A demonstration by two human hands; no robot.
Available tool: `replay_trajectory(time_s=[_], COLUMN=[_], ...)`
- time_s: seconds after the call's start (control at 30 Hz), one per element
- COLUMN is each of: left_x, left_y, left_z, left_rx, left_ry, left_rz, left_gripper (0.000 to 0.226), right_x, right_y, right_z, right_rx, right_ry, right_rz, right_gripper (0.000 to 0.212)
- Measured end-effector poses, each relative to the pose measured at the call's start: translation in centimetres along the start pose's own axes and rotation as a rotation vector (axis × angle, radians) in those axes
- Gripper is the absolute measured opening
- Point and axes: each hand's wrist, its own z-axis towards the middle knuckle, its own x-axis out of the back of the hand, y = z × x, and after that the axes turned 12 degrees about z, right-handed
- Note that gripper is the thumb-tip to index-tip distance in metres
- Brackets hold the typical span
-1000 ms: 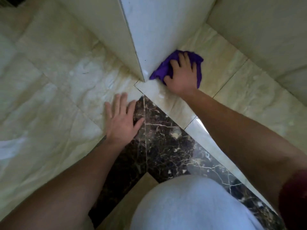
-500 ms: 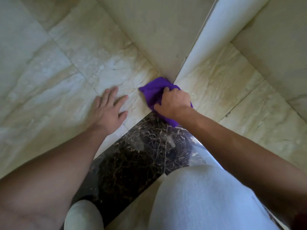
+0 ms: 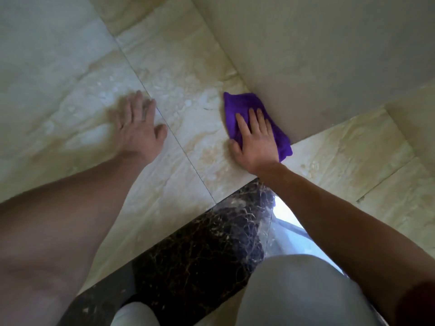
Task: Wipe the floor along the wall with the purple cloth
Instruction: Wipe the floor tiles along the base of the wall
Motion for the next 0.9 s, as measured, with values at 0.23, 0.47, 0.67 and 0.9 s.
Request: replay_trajectory(time_s=[0.23, 0.47, 0.67, 0.9], left_x=[0.0, -0.5, -0.3, -0.4], left_y=[-4.6, -9.8, -13.3, -15.2], left_z=[6.1, 10.4, 15.0, 16.7], left_rx=[0.081, 0.196, 0.221, 0.185], left_ry=[0.068, 0.036, 0.048, 0.078], left_rz=[0.005, -0.055, -0.061, -0.064], left_gripper=[0.067, 0.081, 0.091, 0.089], right_x=[0.0, 0.9, 1.4, 2.2], right_y=[-3.7, -8.2, -11.5, -17.0], right_z=[10.5, 20.9, 28.6, 39.6], right_rx=[0.034, 0.024, 0.013, 0.018], right_ry=[0.014, 0.009, 0.005, 0.016], right_rz=[-0.001, 0.025, -0.003, 0.015], right_gripper=[0.072, 0.070, 0.069, 0.069])
